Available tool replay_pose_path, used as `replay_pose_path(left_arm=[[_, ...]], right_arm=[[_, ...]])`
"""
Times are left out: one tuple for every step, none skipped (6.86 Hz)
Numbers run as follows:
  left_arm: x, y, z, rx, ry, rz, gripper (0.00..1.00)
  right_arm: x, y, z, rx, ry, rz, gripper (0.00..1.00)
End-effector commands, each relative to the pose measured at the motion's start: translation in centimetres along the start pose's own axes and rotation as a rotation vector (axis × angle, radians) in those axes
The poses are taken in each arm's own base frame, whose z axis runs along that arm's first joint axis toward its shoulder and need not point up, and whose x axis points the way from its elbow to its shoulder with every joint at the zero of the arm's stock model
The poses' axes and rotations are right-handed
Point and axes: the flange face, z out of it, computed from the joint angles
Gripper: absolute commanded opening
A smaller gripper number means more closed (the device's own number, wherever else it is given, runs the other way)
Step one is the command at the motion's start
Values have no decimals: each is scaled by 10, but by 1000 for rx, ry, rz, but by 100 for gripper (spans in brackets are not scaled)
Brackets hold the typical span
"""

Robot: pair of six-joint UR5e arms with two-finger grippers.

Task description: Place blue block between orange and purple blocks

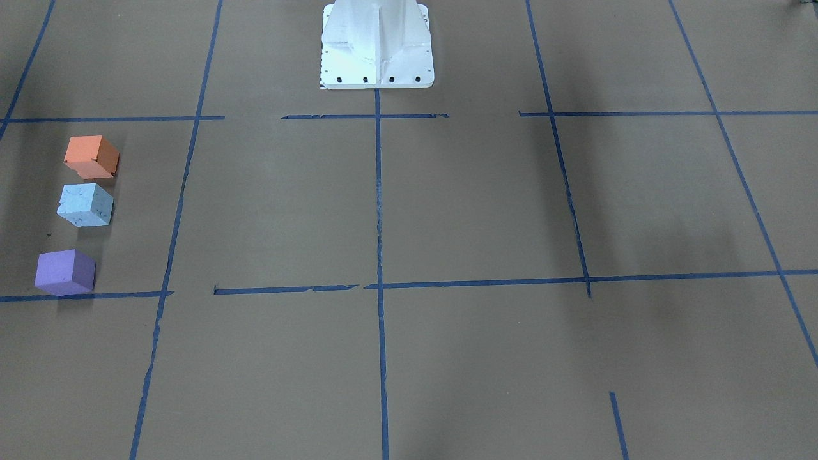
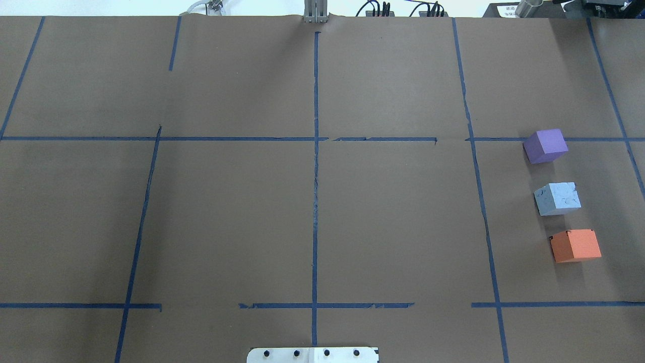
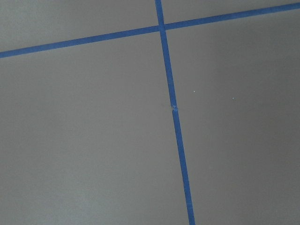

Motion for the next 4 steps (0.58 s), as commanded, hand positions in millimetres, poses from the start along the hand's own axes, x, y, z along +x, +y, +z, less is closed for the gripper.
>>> replay_pose_path(left_arm=[[-1,5,1,-10,-14,-6,100],[-9,6,7,-25,-37,-13,100],[-8,6,6,-24,-36,-12,100],[-9,7,7,-25,-36,-13,100]], right_arm=[[5,7,6,-1,-51,39,100],[5,8,6,-2,-53,38,100],[6,8,7,-3,-53,39,100],[6,8,7,-3,-53,39,100]])
